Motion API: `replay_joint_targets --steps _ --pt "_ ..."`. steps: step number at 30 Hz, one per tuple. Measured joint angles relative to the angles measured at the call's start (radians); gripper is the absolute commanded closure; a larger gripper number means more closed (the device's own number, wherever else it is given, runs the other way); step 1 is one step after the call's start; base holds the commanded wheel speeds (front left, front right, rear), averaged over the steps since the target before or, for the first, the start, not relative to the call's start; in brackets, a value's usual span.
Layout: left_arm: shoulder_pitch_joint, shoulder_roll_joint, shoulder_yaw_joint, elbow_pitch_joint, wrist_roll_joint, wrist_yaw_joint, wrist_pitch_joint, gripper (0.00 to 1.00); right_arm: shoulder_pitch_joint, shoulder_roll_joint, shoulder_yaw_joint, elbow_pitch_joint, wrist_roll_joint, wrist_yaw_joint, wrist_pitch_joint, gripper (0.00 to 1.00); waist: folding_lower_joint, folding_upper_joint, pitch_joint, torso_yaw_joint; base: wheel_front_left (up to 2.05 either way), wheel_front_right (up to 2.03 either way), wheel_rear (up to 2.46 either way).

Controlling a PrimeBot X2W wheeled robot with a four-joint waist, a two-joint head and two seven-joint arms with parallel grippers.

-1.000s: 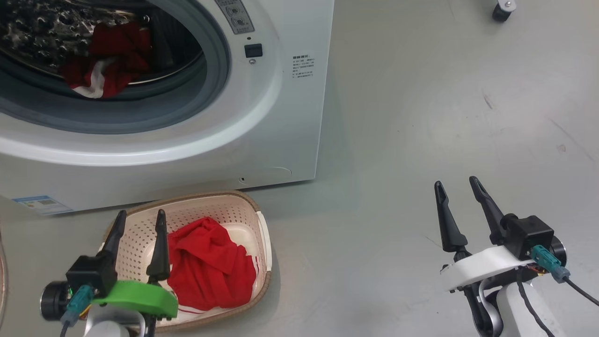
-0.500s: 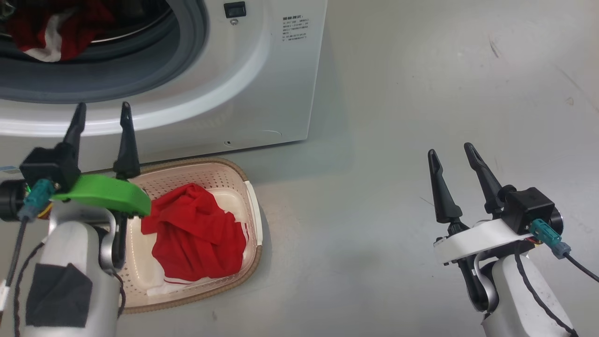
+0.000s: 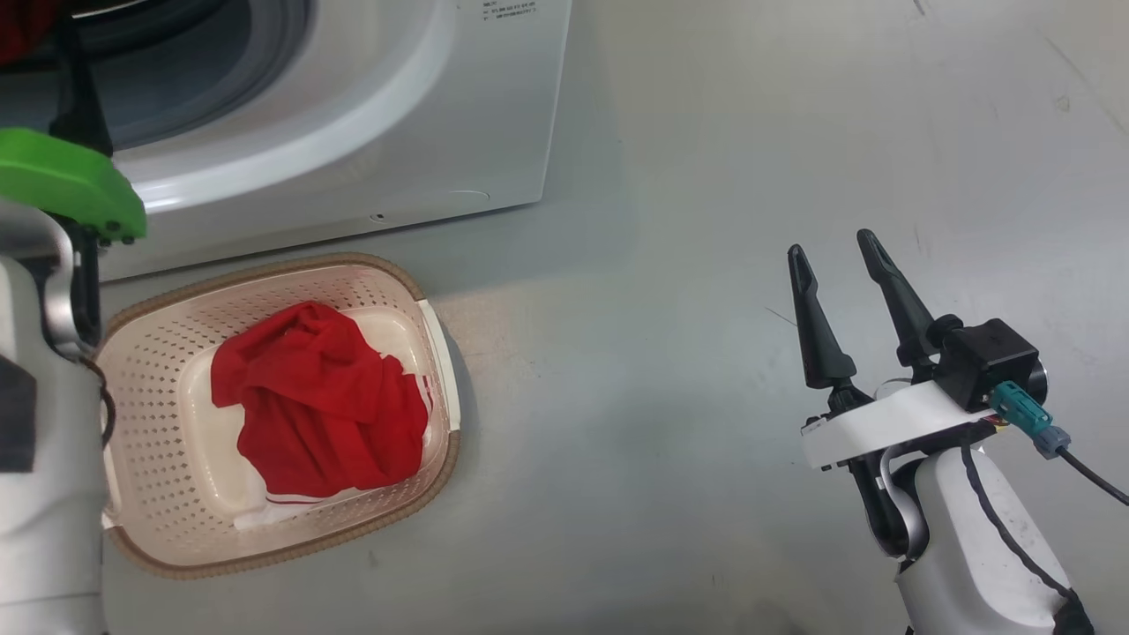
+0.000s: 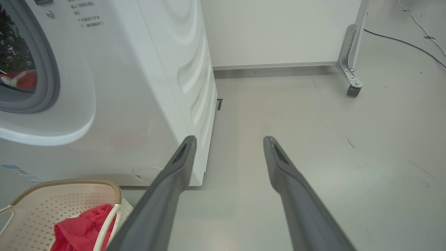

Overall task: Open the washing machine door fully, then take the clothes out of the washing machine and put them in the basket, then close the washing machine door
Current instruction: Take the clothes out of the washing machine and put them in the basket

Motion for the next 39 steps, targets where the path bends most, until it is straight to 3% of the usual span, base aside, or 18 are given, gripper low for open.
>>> replay_joint_targets --steps 12,19,30,39 --pt "-0.208 0.043 0.038 0.100 0.014 0.035 0.117 0.00 -0.033 0.000 0.022 -0.014 0.034 -0.009 0.000 0.00 0.0000 0.0000 0.096 -0.042 0.00 0.00 0.00" --pt "-0.268 0.116 0.063 0.163 0.057 0.061 0.177 0.00 -0.056 0.000 0.040 -0.021 0.044 -0.011 0.000 0.00 0.0000 0.0000 0.146 -0.064 0.00 0.00 0.00" --pt "-0.332 0.119 0.096 0.229 0.080 0.069 0.212 0.00 -0.062 0.000 0.038 -0.034 0.051 -0.027 0.000 0.00 0.0000 0.0000 0.215 -0.084 0.00 0.00 0.00" --pt "-0.351 0.124 0.119 0.266 0.118 0.074 0.174 0.00 -0.075 0.000 0.031 -0.038 0.051 -0.035 0.000 0.00 0.0001 0.0000 0.257 -0.073 0.00 0.00 0.00"
